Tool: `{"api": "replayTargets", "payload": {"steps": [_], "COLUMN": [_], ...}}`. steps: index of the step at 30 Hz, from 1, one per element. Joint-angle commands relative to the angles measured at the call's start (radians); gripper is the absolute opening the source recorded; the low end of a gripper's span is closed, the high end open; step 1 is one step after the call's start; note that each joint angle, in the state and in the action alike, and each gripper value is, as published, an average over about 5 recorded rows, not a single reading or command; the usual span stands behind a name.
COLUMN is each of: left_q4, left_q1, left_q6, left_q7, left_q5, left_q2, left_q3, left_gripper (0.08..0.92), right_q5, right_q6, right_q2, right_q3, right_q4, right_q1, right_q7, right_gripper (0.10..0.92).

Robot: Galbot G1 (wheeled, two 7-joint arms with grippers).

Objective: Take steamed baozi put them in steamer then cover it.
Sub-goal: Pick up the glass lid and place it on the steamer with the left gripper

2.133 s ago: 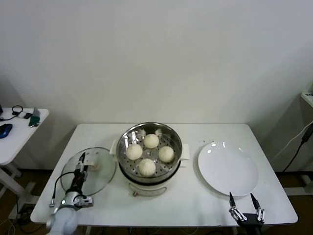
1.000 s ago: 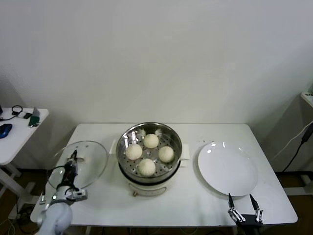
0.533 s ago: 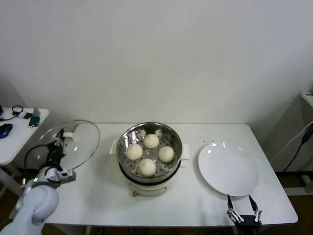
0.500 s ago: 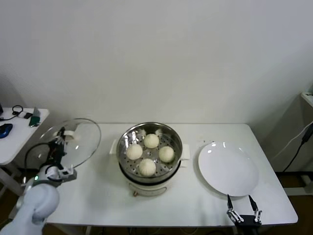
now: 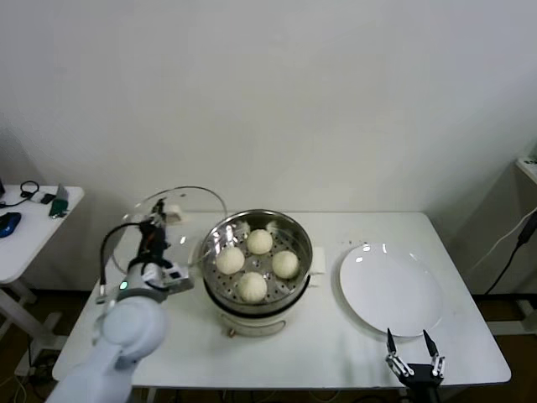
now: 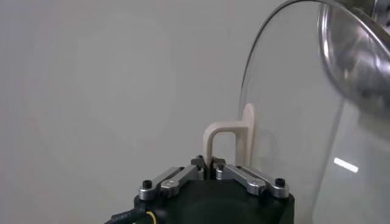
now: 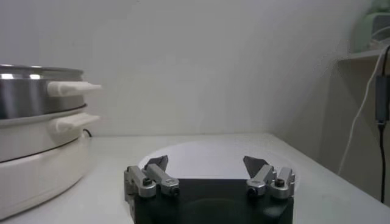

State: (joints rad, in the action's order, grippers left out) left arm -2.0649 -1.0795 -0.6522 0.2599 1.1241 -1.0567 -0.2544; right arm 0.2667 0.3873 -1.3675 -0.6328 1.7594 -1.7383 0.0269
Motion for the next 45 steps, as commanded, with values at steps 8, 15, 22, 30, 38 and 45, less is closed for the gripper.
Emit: {"api": "replayTargets", "payload": {"steps": [8, 15, 22, 30, 38, 45], "left_q4": [0.082, 0.167, 0.215, 0.251, 0.259, 0.258], "left_q1": [0.088, 0.044, 0.017, -0.001, -0.007, -0.002], "left_q6": [-0.044, -0.014, 0.000, 0.019, 0.029, 0.027], "left_q7": [0.125, 0.068, 0.028, 0.001, -0.006, -0.001], "left_q5": [0.500, 0.548, 0.570, 0.588, 0.580, 0.565], "left_q2": [-0.459, -0.540, -0.559, -0.564, -0.532, -0.486], "left_q3": [0.308, 0.308, 0.290, 0.279, 0.268, 0.261], "left_gripper": [0.145, 0.145, 0.145, 0.145, 0.145, 0.145], "right_q5": [0.032, 0.050, 0.060, 0.067, 0.069, 0.069], "right_q6": [0.061, 0.069, 0.080, 0.089, 0.095, 0.095], "right_q2": [0.006, 0.014, 0.023, 0.024, 0.024, 0.024], "right_q3": [0.005, 0.003, 0.000, 0.000, -0.002, -0.007], "right_q4": [-0.056, -0.055, -0.062, -0.066, -0.069, -0.067], "right_q1": [0.034, 0.030, 0.031, 0.032, 0.030, 0.030], "right_q7": [-0.004, -0.006, -0.009, -0.011, -0.011, -0.010], "right_gripper": [0.823, 0.823, 0.823, 0.823, 0.823, 0.823]}}
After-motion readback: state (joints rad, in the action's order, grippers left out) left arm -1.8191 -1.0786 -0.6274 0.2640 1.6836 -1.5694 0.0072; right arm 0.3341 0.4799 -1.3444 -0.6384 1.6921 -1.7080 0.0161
